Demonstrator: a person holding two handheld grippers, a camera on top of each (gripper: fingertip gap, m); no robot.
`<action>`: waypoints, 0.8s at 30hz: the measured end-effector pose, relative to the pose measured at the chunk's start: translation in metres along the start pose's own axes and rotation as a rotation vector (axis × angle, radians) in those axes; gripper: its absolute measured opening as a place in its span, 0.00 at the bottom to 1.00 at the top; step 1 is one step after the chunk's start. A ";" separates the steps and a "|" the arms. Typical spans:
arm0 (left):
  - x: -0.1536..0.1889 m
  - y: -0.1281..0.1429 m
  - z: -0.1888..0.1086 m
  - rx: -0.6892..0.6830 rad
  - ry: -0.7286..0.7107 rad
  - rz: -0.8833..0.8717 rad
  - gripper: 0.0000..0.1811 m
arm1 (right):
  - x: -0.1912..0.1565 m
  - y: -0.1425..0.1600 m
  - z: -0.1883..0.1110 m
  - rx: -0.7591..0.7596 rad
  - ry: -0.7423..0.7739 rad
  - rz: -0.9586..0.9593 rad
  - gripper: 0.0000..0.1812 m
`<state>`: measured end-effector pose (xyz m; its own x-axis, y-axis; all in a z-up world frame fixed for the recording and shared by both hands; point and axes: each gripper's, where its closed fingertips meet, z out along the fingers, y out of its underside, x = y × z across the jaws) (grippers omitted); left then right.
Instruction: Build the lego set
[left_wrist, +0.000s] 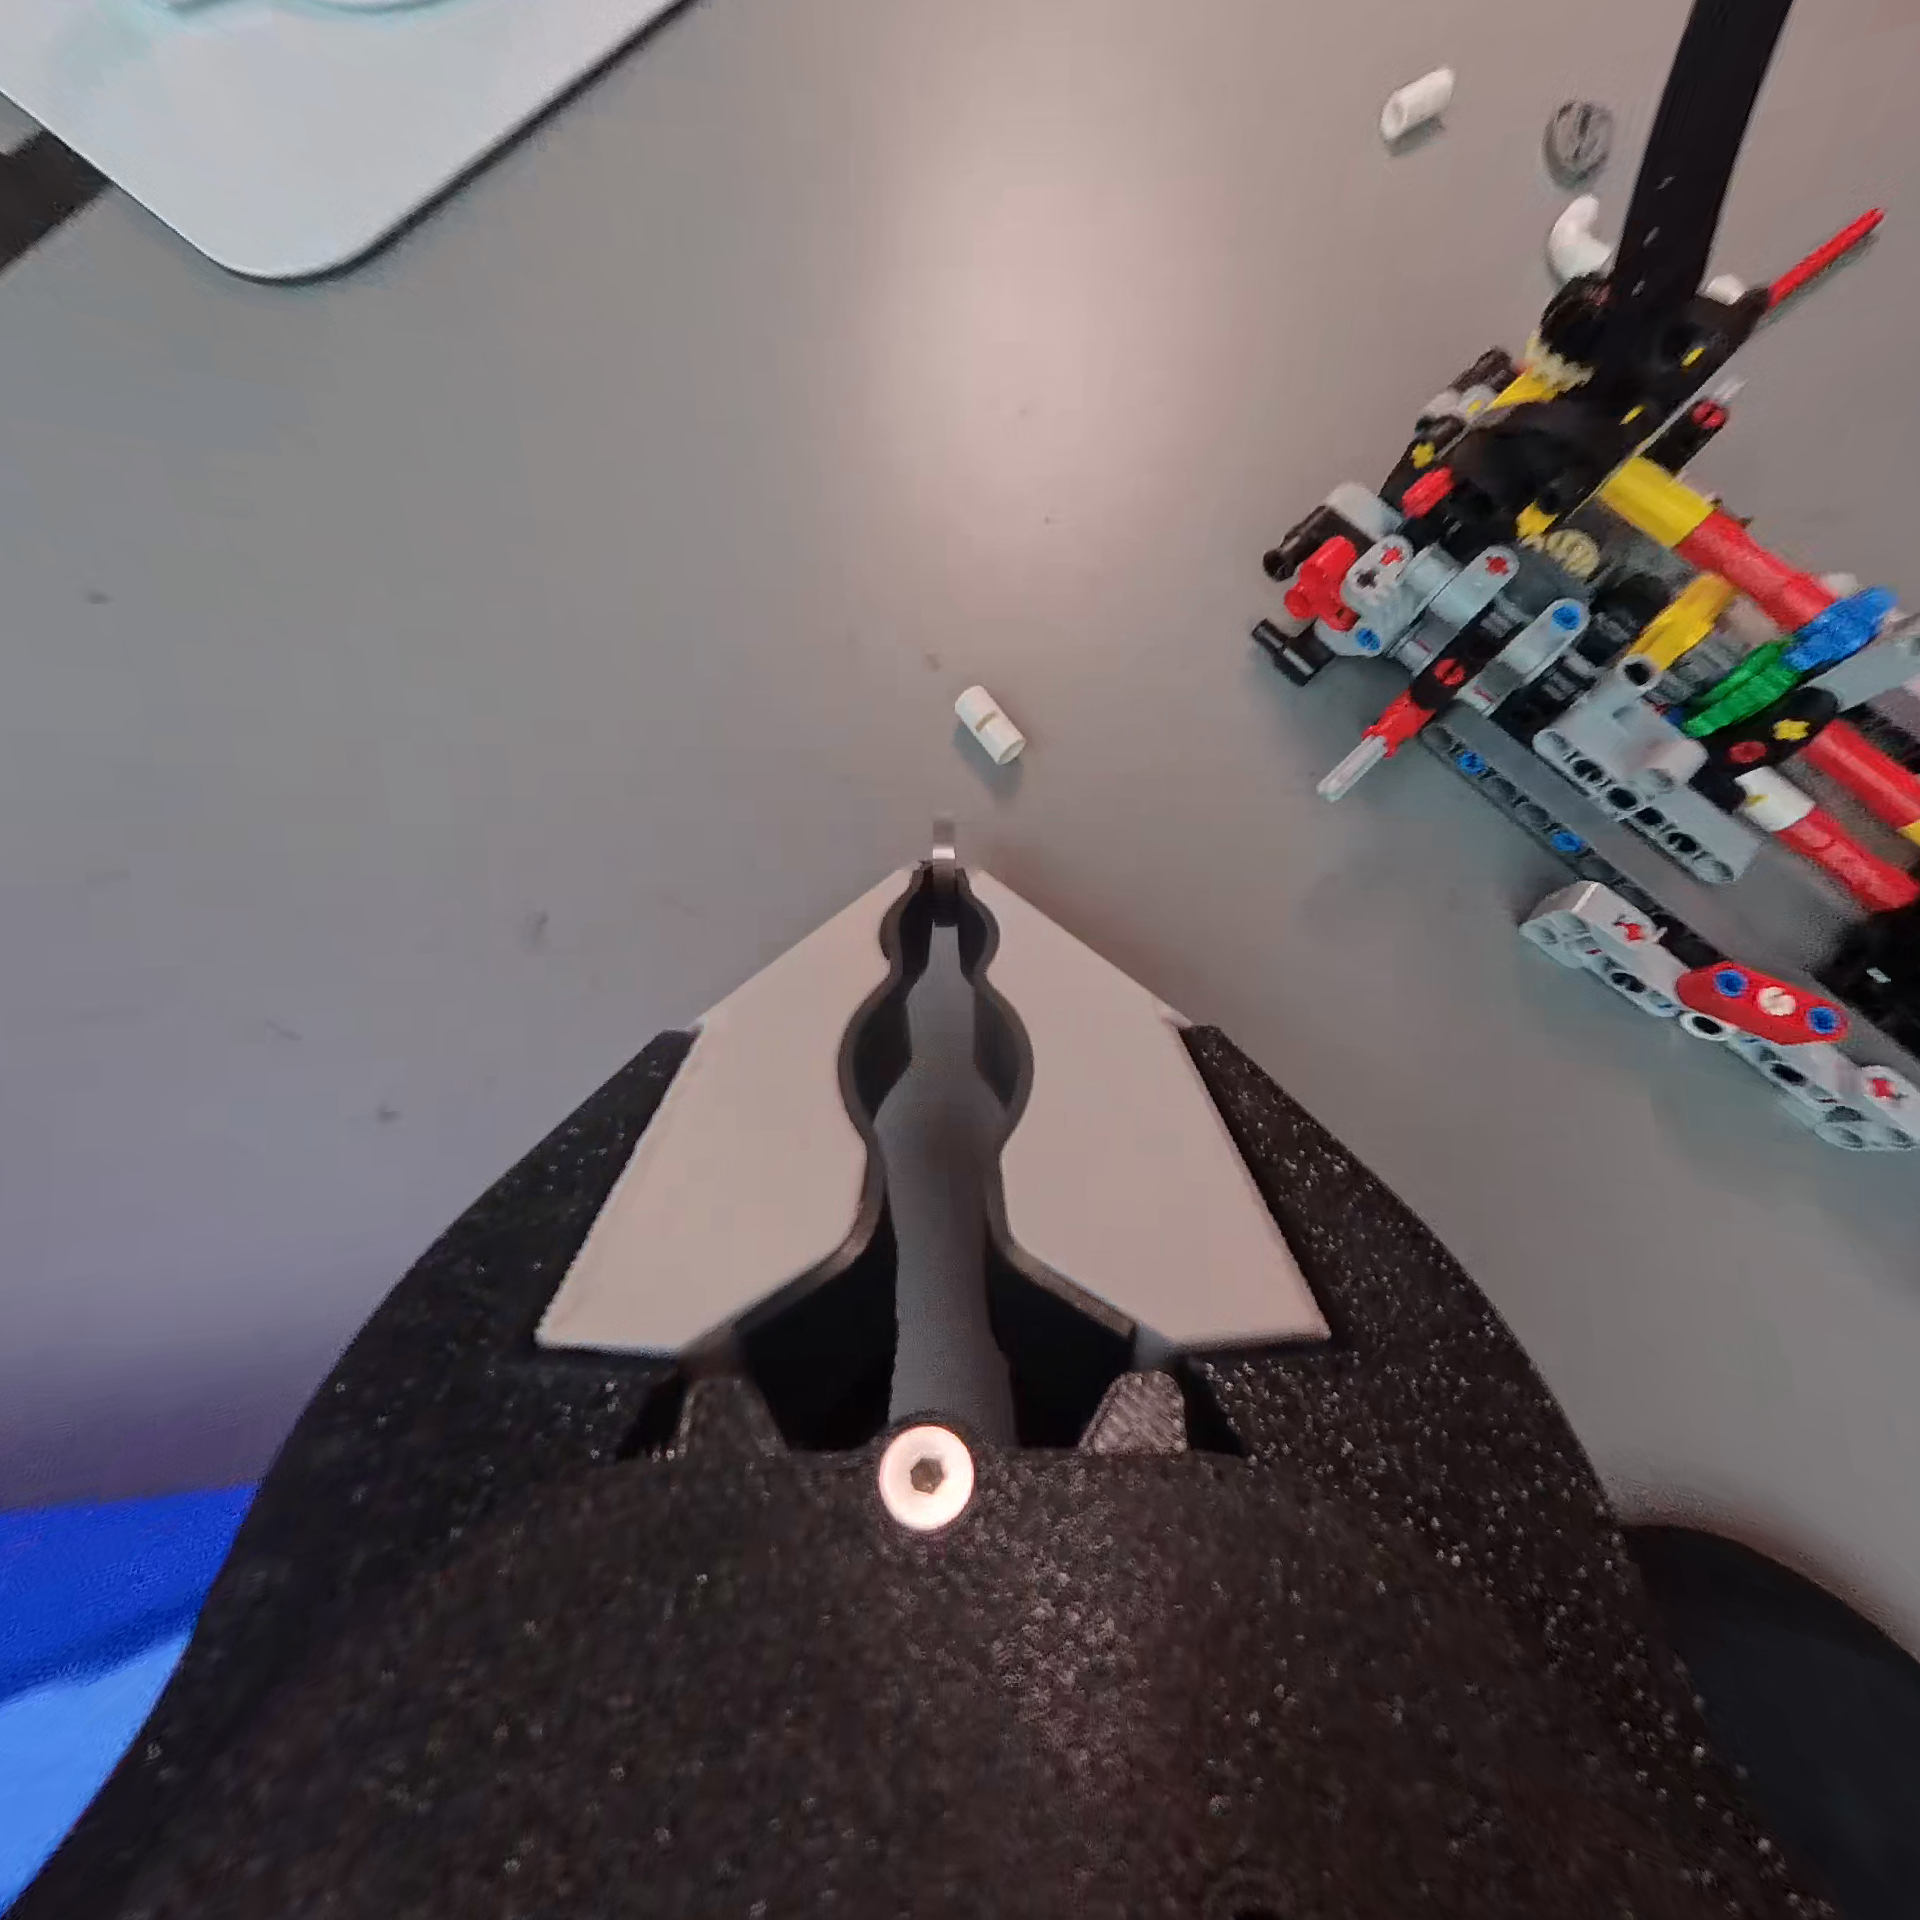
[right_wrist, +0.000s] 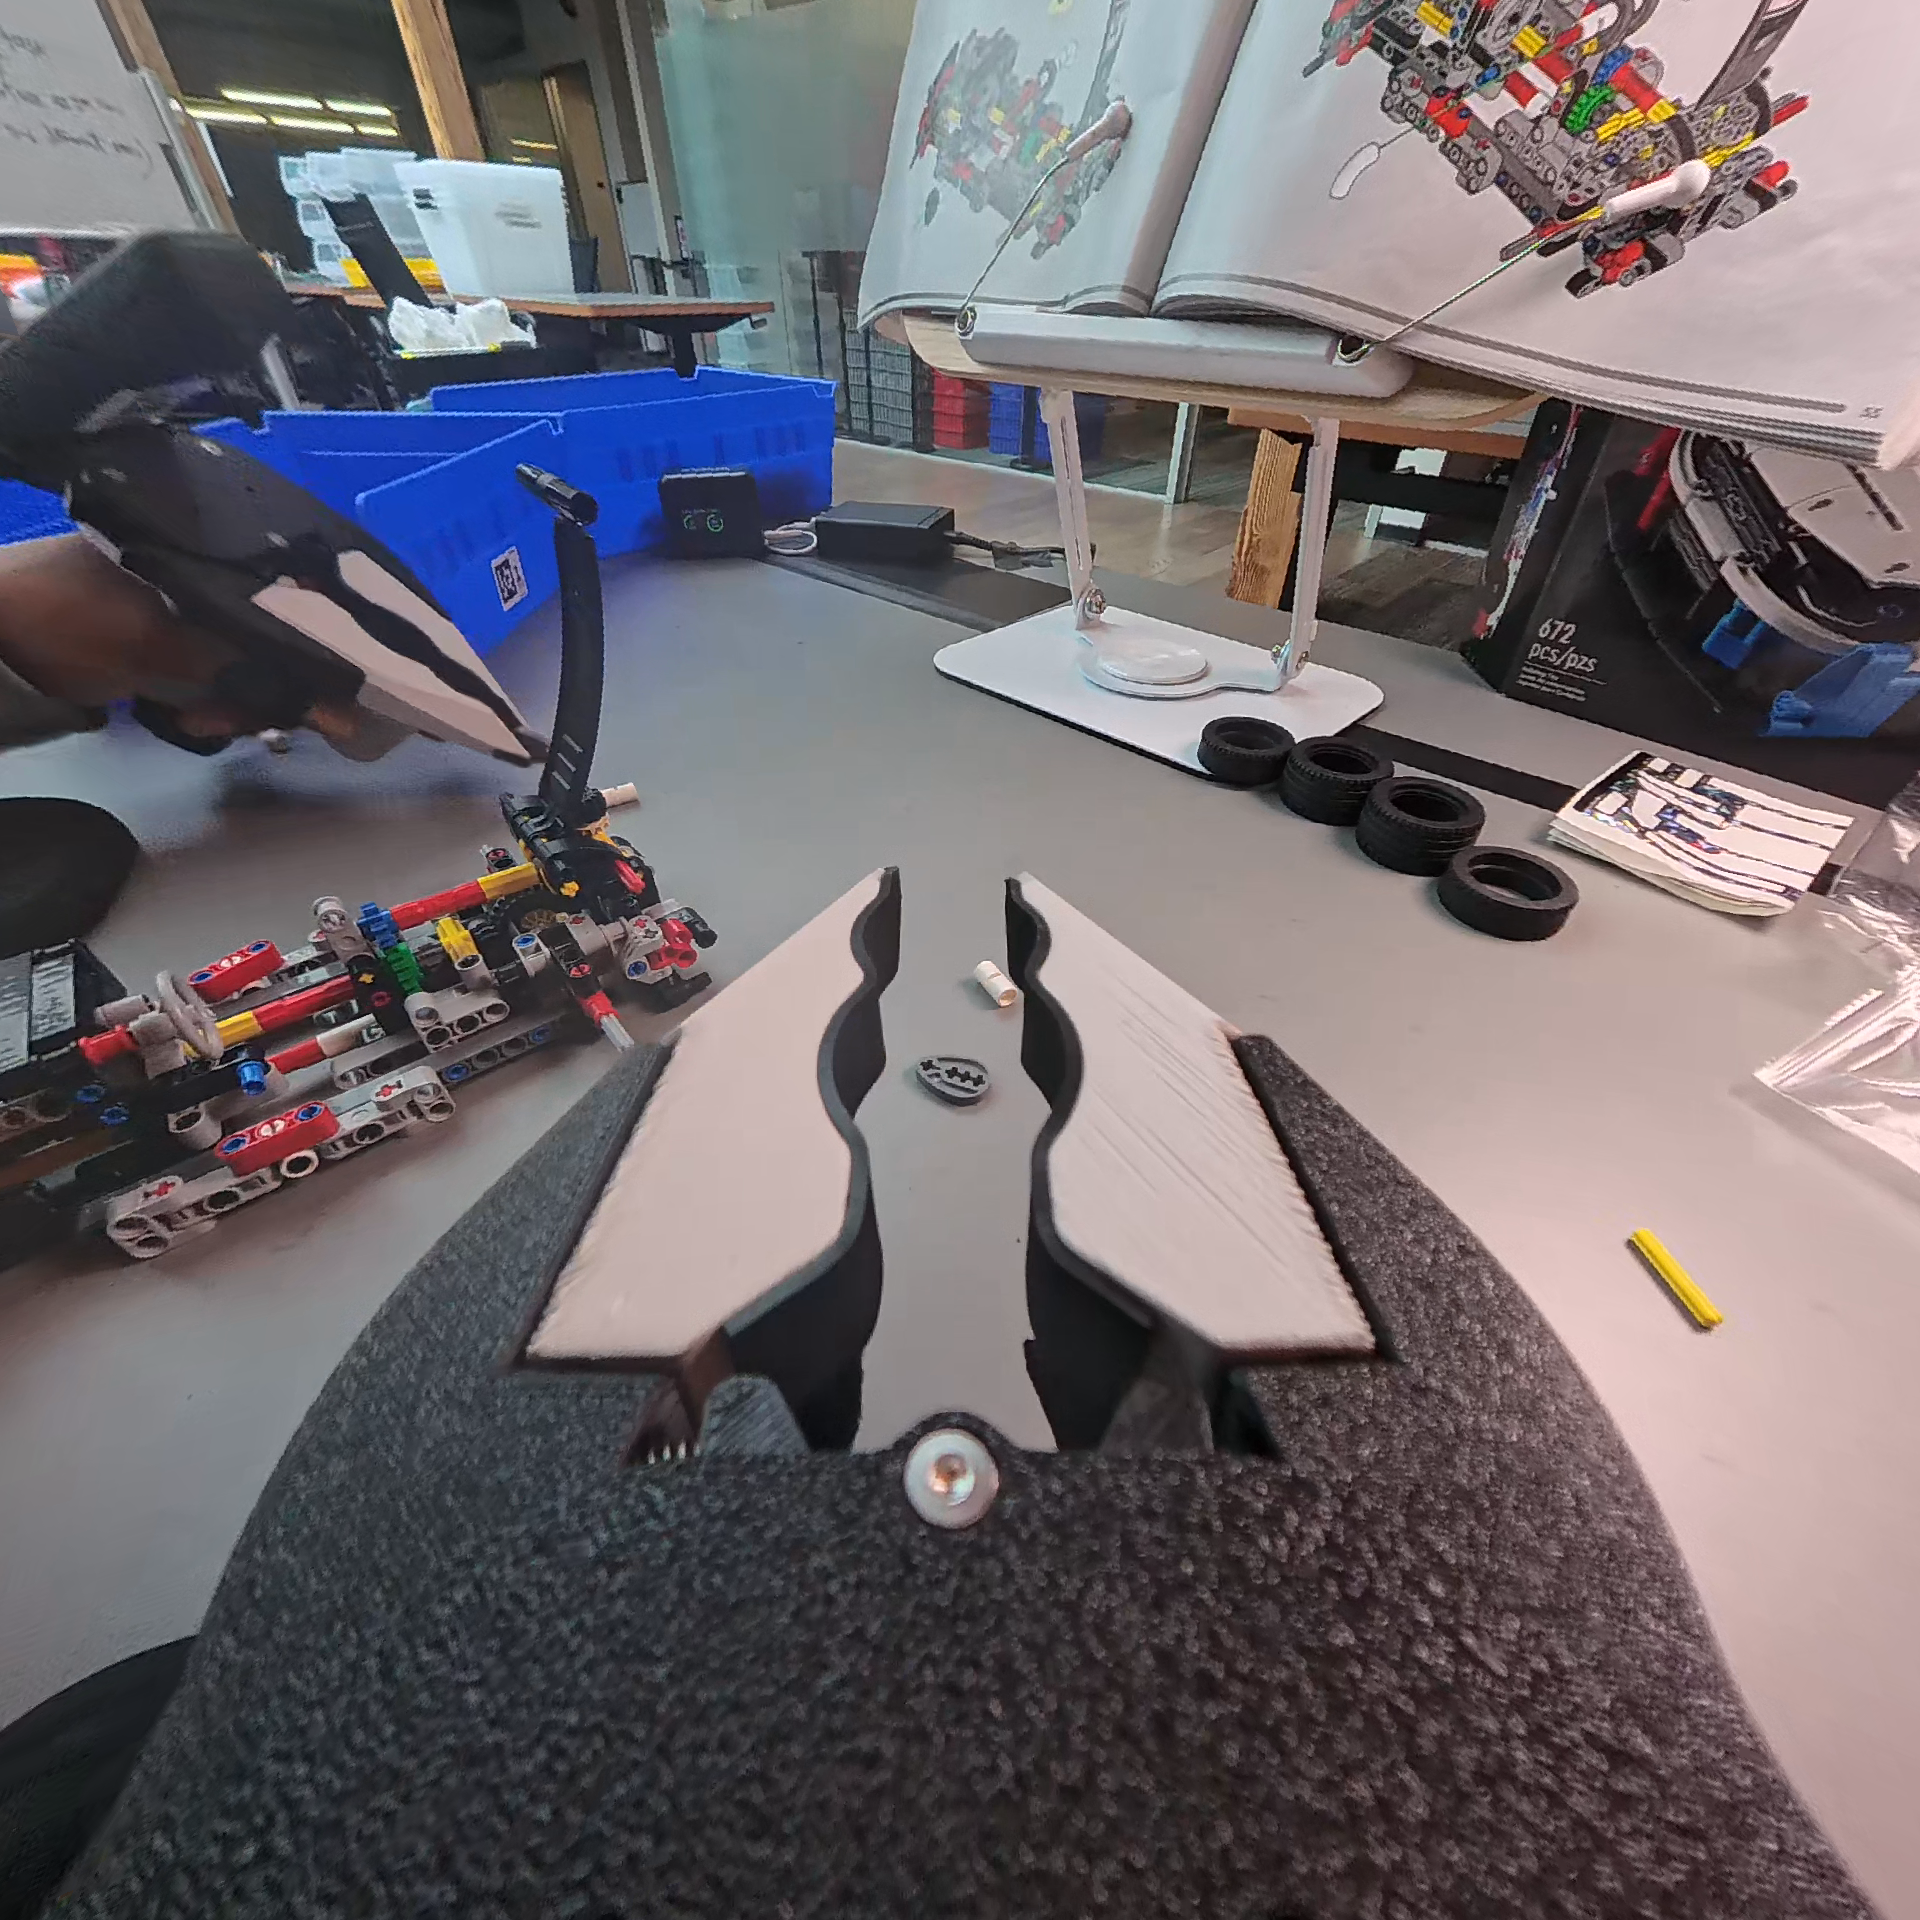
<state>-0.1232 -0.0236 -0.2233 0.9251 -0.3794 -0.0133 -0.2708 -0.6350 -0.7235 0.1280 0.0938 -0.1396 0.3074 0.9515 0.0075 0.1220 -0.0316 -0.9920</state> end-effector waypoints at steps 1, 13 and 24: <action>-0.001 -0.008 -0.014 0.039 -0.015 -0.014 0.02 | -0.001 0.000 0.000 -0.002 -0.001 -0.005 0.11; -0.119 0.059 -0.159 -0.067 -0.513 -0.287 0.13 | 0.000 0.007 0.003 -0.051 0.034 -0.069 0.11; -0.023 0.088 -0.130 -0.187 -0.155 -0.116 0.14 | 0.002 0.018 0.010 -0.129 0.076 -0.119 0.10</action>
<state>-0.2033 -0.1586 -0.1970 0.9787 -0.1982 -0.0533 -0.1913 -0.7868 -0.5868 0.1215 0.0981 -0.1585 0.3533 0.9253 0.1377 0.2805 0.0356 -0.9592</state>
